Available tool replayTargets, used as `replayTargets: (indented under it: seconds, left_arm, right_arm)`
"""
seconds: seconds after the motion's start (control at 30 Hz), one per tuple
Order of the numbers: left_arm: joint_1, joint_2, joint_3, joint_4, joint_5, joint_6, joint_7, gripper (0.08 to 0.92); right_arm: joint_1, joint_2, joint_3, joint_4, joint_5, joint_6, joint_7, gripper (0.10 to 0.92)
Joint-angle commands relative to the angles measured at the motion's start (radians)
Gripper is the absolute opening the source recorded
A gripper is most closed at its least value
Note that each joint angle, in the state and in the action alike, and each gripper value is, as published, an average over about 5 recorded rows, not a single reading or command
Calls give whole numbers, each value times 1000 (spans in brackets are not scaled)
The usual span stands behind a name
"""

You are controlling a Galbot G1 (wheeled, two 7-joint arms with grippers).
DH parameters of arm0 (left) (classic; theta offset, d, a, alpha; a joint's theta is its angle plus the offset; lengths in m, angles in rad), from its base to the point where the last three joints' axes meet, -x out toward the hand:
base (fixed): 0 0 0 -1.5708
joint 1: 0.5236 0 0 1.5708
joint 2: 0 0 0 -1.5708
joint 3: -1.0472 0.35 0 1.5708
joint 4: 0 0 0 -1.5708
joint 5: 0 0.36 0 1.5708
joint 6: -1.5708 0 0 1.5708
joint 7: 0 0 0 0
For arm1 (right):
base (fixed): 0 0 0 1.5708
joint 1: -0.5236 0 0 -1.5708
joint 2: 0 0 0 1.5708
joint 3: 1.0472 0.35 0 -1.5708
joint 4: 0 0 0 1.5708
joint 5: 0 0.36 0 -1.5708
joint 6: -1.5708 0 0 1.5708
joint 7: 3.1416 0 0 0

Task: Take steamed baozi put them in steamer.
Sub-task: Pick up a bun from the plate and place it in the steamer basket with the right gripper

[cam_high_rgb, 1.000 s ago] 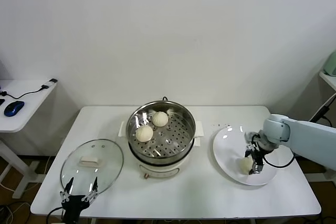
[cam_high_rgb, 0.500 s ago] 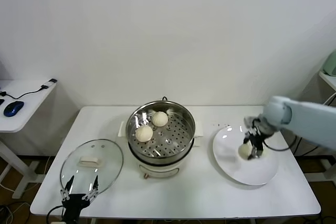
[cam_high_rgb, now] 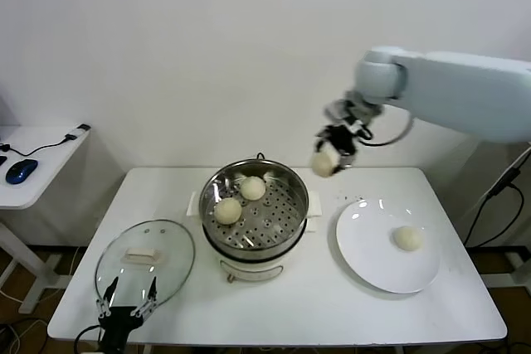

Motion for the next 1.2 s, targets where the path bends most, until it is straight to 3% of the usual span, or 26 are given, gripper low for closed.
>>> replayTargets:
  seconds: [0.03, 0.3, 0.93, 1.2]
  left_arm:
    - [4, -2, -1, -3, 0, 0, 0, 823]
    - [12, -7, -6, -7, 0, -1, -1, 823]
    - [17, -7, -8, -2, -1, -8, -4, 823]
    - [9, -7, -8, 3, 0, -7, -5, 823]
  right_arm:
    - [-80, 228, 69, 128, -214, 230, -19, 670]
    - [-223, 291, 57, -19, -342, 326, 1, 670]
    - [-355, 331, 51, -131, -388, 330, 42, 673]
    - [-336, 328, 69, -161, -337, 354, 31, 812]
